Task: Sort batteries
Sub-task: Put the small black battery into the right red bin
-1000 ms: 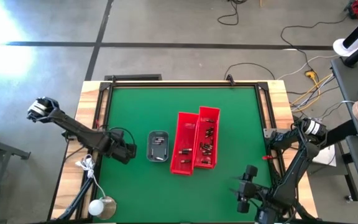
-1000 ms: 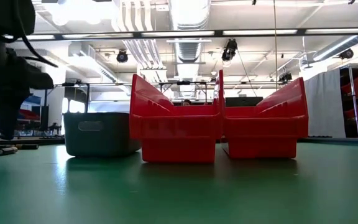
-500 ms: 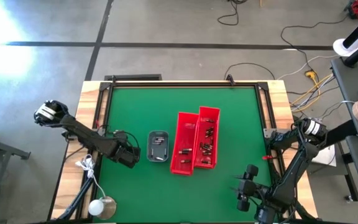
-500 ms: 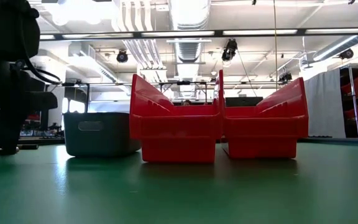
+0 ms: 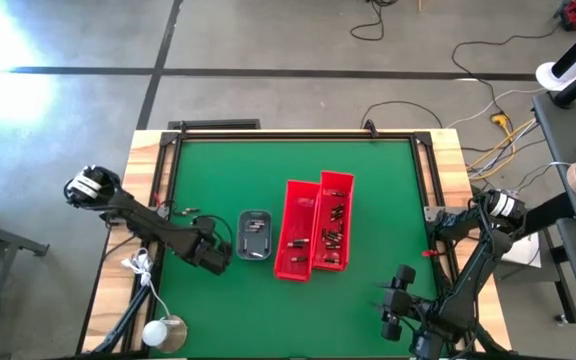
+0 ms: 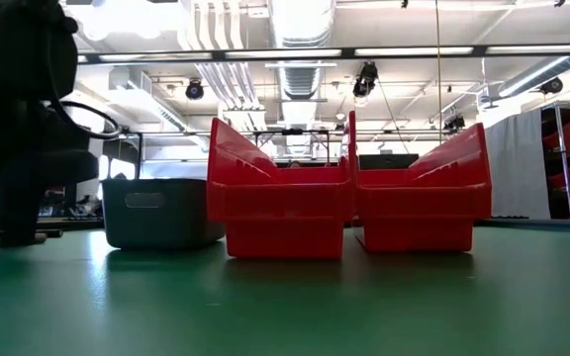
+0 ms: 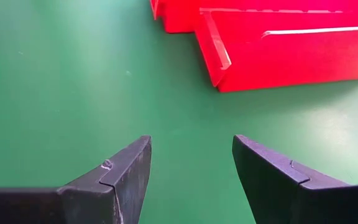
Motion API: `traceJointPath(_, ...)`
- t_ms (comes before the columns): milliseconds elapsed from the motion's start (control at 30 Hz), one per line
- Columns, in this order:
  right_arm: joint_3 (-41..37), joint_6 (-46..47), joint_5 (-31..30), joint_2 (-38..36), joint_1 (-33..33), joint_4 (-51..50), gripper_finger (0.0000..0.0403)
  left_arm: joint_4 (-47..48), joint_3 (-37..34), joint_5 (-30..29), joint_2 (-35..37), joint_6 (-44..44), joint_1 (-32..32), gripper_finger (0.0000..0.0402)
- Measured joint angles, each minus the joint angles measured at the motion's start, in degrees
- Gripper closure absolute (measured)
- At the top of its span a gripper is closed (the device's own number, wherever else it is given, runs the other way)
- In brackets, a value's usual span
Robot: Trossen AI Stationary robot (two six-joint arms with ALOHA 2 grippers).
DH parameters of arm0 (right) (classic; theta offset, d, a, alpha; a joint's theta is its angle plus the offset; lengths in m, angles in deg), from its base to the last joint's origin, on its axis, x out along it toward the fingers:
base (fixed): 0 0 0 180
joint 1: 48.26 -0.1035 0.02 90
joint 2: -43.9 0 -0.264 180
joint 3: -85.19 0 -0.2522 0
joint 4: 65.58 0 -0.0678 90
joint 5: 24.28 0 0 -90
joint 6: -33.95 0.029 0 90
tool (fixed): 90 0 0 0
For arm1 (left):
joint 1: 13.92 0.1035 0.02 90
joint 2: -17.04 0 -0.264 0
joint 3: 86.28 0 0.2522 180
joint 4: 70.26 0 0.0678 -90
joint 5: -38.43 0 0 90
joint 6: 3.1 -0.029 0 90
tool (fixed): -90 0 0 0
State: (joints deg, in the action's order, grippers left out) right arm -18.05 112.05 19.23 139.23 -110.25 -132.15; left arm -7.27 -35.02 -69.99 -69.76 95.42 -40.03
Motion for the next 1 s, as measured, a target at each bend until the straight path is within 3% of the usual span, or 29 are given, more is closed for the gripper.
traceJointPath(233, 2.2, -1.5, 1.5, 0.0, 0.0, 0.2, 0.0184, 1.8, 5.7, -6.9, 3.5, -8.8, 0.1, 0.0392)
traceJointPath(333, 2.3, -2.2, 1.5, 0.0, 0.0, 0.2, 0.0184, 1.8, 10.1, -12.5, 6.8, -14.9, 0.4, 0.0393)
traceJointPath(467, 2.2, -1.0, 1.5, 0.0, 0.0, 0.4, 0.0184, 1.4, 16.9, -21.3, 9.9, -27.5, 0.5, 0.0394)
traceJointPath(567, 1.9, -0.1, 1.5, 0.0, 0.0, 0.6, 0.0184, -3.6, 21.6, -24.7, 10.5, -38.3, 1.8, 0.0395)
traceJointPath(700, 1.5, 0.4, 0.2, 0.1, 0.0, 1.1, 0.0184, -17.2, 24.0, -23.1, 8.1, -53.1, 4.2, 0.0395)
traceJointPath(900, 1.2, 0.9, -0.1, 0.1, 0.0, 1.3, 0.0184, -40.3, 24.7, -12.2, 0.8, -75.0, 8.5, 0.0396)
traceJointPath(1000, 1.2, 1.0, -0.1, 0.1, 0.0, 1.4, 0.0184, -50.5, 24.8, -4.1, -3.2, -81.2, 12.0, 0.0396)
